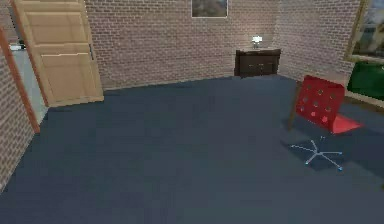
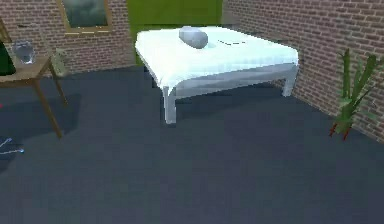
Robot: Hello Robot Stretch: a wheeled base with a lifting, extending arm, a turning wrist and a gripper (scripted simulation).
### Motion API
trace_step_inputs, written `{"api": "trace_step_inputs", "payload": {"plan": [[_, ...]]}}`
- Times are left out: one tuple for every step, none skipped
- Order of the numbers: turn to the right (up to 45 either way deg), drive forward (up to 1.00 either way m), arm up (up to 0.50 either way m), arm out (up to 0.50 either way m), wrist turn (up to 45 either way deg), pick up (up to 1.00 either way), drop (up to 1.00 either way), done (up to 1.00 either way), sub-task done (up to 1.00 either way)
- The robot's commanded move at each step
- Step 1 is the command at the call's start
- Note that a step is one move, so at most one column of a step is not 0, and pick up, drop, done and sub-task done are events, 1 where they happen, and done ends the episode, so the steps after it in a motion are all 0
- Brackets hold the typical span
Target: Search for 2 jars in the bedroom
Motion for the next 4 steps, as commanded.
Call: {"api": "trace_step_inputs", "payload": {"plan": [[45.0, 0.0, 0.0, 0.0, 0.0, 0.0, 0.0, 0.0, 0.0], [12.0, 0.0, 0.0, 0.0, 0.0, 0.0, 0.0, 0.0, 0.0], [0.0, 1.0, 0.0, 0.0, 0.0, 0.0, 0.0, 0.0, 0.0], [3.0, 0.0, 0.0, 0.0, 0.0, 0.0, 0.0, 0.0, 0.0]]}}
